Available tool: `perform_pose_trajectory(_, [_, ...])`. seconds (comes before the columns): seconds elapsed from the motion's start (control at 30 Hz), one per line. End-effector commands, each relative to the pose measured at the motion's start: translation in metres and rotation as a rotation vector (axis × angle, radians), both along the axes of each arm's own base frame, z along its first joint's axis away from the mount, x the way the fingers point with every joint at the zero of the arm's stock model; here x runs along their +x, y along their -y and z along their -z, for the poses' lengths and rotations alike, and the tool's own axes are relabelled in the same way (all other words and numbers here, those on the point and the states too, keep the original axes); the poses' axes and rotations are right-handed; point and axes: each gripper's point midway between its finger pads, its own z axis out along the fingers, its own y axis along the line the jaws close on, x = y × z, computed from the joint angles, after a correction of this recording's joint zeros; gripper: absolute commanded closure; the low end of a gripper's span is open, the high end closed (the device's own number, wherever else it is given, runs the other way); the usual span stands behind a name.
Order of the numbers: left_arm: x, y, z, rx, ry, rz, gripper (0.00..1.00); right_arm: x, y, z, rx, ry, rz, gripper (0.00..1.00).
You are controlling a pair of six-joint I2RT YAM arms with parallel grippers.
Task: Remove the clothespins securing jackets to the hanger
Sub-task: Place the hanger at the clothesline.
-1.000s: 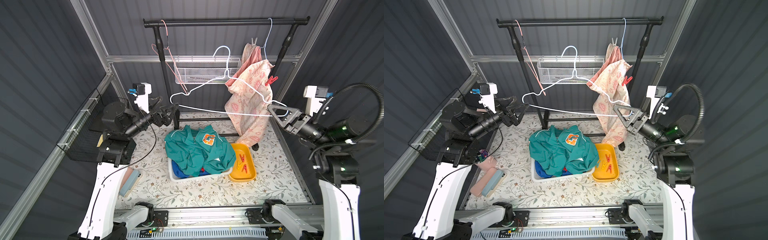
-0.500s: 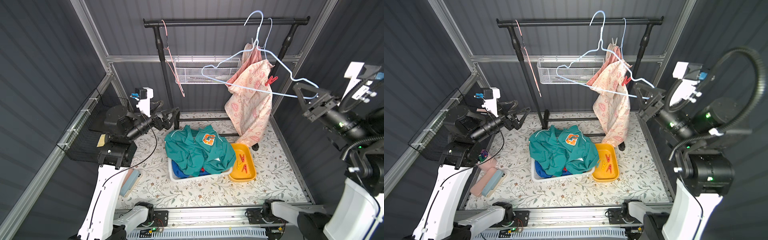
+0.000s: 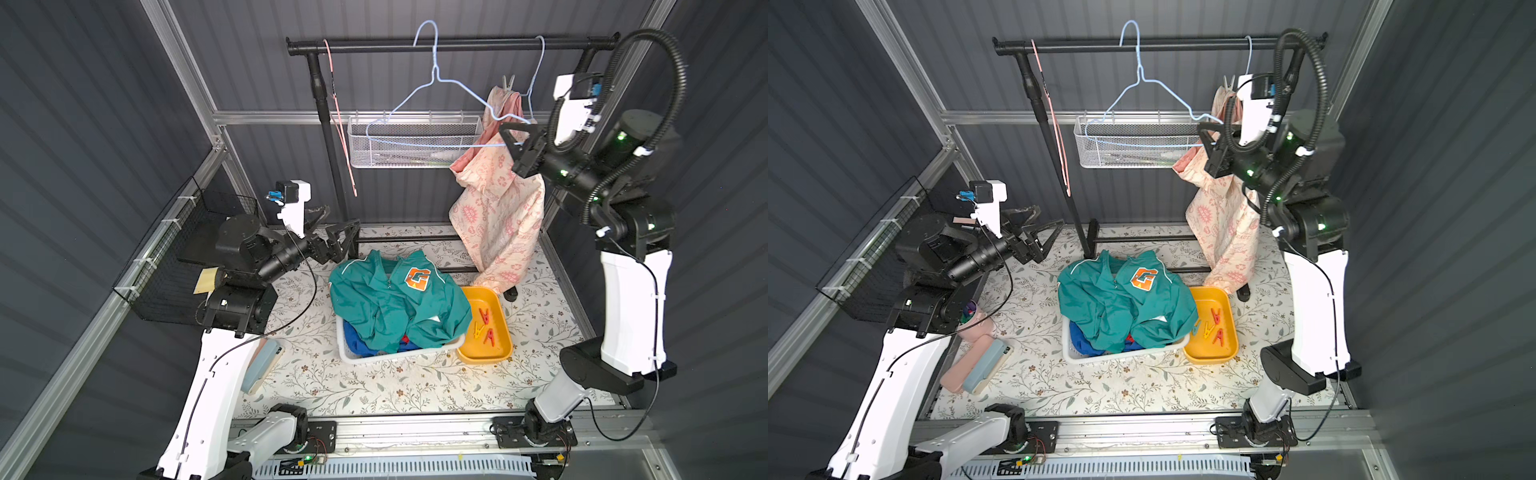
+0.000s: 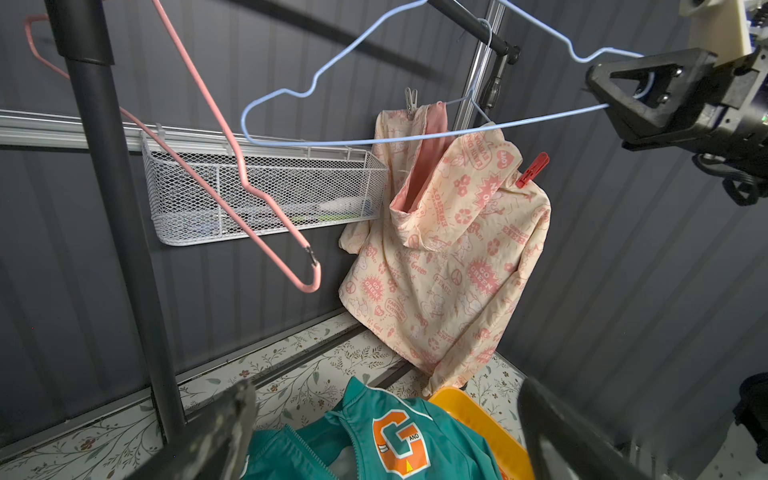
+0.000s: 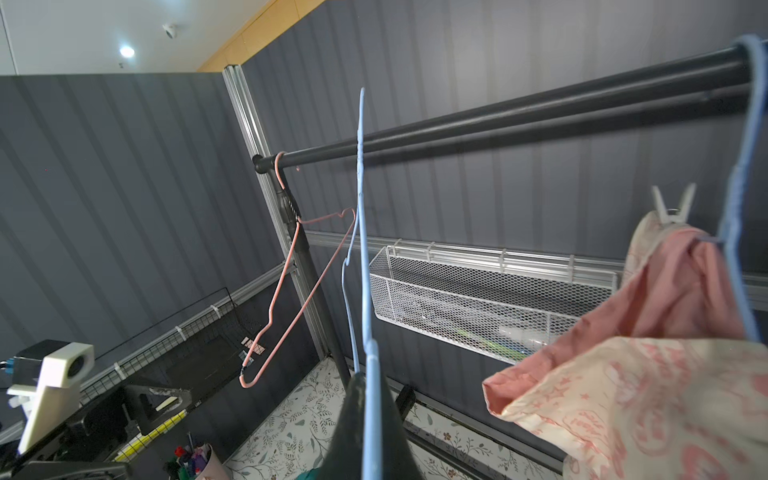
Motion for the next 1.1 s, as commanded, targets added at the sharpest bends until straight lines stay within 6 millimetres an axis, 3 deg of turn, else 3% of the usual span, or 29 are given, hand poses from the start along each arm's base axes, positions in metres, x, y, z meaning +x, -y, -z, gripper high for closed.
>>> perform_pose_trajectory(0.0, [-0.007, 0.001, -0.004, -0.002, 0.030, 0.012, 0.01, -0.007, -0.008, -0.029, -0.026, 0.170, 0.055, 1.00])
perform_pose_trajectory(0.27, [-0.007, 0.002, 0.002, -0.002, 0.026, 0.014, 0.01, 0.007, -0.018, -0.046, 0.014, 0.268, 0.121, 1.00])
perform_pose_trajectory(0.53, [-0.006, 0.001, 0.003, 0.003, 0.027, 0.008, 0.01, 0.043, -0.040, -0.018, -0.005, 0.203, 0.108, 1.00])
perform_pose_trajectory(0.7, [-0.006, 0.001, 0.001, 0.003, 0.032, 0.005, 0.01, 0.038, -0.052, -0.013, -0.045, 0.210, 0.106, 1.00])
perform_pose_trajectory(0.73, [-0.002, 0.002, 0.015, 0.008, 0.001, 0.008, 0.01, 0.037, -0.054, -0.012, -0.051, 0.208, 0.101, 1.00])
perform_pose_trajectory(0.77, [-0.002, 0.002, 0.016, 0.007, -0.001, 0.008, 0.01, 0.035, -0.056, -0.012, -0.054, 0.209, 0.096, 1.00])
perform_pose_trajectory(0.87, [-0.001, 0.002, 0.015, 0.003, 0.000, 0.009, 0.01, 0.032, -0.065, 0.005, -0.105, 0.171, 0.095, 1.00])
perform_pose_trajectory(1.0, [-0.003, 0.002, 0.012, 0.002, 0.006, 0.013, 0.01, 0.024, -0.072, 0.010, -0.121, 0.179, 0.095, 1.00])
perform_pose_trajectory(1.03, [-0.003, 0.002, 0.012, 0.002, 0.005, 0.014, 0.01, 0.022, -0.074, 0.011, -0.123, 0.176, 0.087, 0.96])
perform_pose_trajectory(1.07, [-0.003, 0.002, 0.012, 0.002, 0.006, 0.014, 0.01, 0.020, -0.076, 0.013, -0.123, 0.171, 0.079, 0.85])
